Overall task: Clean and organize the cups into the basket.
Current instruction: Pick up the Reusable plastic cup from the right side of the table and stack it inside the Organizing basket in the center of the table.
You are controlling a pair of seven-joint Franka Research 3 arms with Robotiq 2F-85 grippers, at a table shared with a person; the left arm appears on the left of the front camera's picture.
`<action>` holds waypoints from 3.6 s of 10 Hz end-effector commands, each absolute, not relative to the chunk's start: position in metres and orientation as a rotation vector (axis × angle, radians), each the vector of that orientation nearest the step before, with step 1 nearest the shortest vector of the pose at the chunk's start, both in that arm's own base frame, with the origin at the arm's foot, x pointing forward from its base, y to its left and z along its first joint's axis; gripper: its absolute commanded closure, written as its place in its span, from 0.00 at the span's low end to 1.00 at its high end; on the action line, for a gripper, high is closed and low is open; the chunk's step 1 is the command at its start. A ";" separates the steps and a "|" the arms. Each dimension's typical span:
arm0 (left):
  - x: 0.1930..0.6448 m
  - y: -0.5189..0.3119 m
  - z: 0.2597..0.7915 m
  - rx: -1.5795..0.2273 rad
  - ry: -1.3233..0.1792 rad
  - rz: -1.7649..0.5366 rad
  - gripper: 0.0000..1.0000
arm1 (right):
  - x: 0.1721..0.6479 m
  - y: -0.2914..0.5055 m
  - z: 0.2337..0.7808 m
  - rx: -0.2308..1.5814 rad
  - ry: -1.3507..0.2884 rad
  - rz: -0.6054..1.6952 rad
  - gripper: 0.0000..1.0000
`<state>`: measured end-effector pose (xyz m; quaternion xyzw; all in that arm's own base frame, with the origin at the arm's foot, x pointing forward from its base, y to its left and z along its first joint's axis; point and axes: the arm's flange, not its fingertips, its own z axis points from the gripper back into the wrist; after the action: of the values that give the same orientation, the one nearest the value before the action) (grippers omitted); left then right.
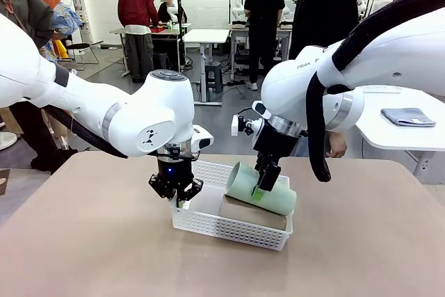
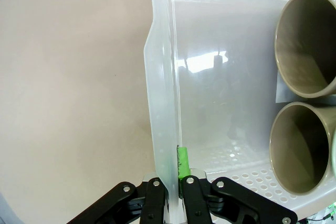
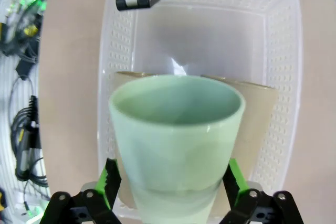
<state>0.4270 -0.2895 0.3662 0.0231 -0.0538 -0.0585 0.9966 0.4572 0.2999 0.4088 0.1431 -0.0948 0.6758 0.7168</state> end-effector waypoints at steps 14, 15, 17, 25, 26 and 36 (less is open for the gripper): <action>0.425 -0.289 0.368 0.042 -0.114 -0.124 1.00 | 0.392 0.153 0.492 0.617 -0.651 1.498 0.00; 0.425 -0.289 0.368 0.042 -0.114 -0.124 1.00 | 0.389 0.131 0.489 0.664 -0.703 1.483 0.00; 0.425 -0.289 0.368 0.042 -0.114 -0.124 1.00 | 0.387 0.092 0.478 0.736 -0.792 1.457 0.00; 0.425 -0.289 0.368 0.042 -0.114 -0.124 1.00 | 0.384 0.058 0.475 0.752 -0.842 1.450 0.00; 0.425 -0.289 0.368 0.042 -0.114 -0.124 1.00 | 0.384 0.058 0.475 0.752 -0.842 1.450 0.00; 0.425 -0.289 0.368 0.042 -0.114 -0.124 1.00 | 0.399 -0.019 0.463 1.308 -0.861 0.886 0.00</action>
<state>0.4271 -0.2894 0.3663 0.0231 -0.0539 -0.0584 0.9966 0.3852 -0.0010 0.4575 0.5010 -0.3676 0.5018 0.6017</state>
